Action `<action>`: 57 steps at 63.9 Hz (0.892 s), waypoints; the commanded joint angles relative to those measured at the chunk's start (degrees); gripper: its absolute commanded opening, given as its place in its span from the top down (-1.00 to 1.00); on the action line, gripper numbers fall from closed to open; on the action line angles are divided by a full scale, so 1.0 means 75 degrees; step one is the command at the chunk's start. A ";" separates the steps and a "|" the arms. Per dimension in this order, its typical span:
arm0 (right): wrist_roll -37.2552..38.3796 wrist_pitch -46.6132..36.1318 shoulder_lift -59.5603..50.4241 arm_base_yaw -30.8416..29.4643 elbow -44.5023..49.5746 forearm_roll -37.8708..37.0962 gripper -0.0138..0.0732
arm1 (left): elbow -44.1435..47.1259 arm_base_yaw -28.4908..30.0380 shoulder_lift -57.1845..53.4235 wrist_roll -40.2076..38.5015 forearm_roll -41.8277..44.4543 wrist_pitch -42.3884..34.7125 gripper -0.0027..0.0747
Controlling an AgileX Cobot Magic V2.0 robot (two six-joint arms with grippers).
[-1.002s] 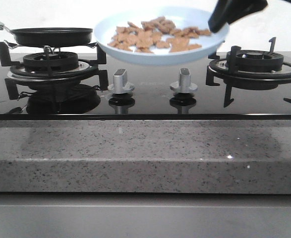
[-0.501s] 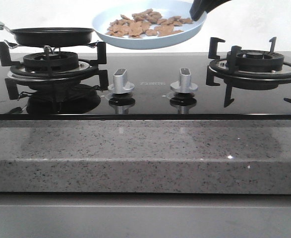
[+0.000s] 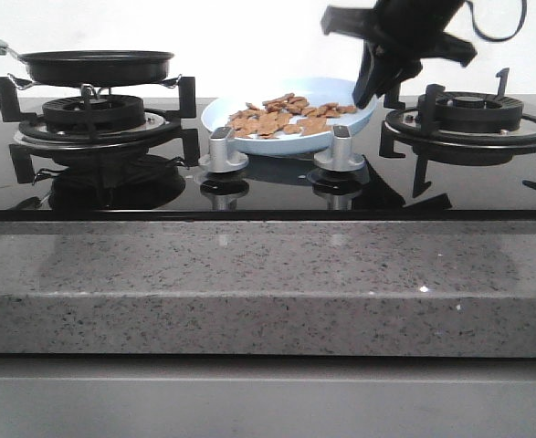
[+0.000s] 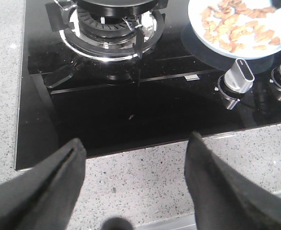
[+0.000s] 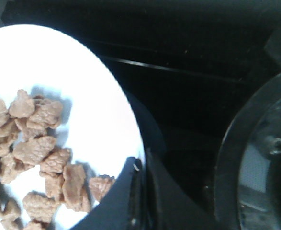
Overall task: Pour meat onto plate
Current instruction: 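Carry the meat-filled plate with the right gripper and lower it between the knobs, then open the right gripper and lift it away from the plate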
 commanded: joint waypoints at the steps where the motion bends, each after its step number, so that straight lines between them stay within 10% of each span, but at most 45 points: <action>1: -0.0054 -0.0372 -0.0341 -0.0030 -0.0303 0.0222 0.80 | -0.0199 -0.0072 -0.0026 -0.0077 -0.0076 -0.0561 -0.20; 23: -0.0054 -0.0196 -0.0269 -0.0041 -0.0376 0.0207 -0.25 | -0.0195 -0.0072 -0.0012 -0.0077 -0.0076 -0.0607 -0.20; 57: -0.0054 0.0267 -0.3817 -0.0016 0.1772 -0.0793 -0.27 | -0.0195 -0.0072 0.0007 -0.0077 -0.0076 -0.0622 -0.20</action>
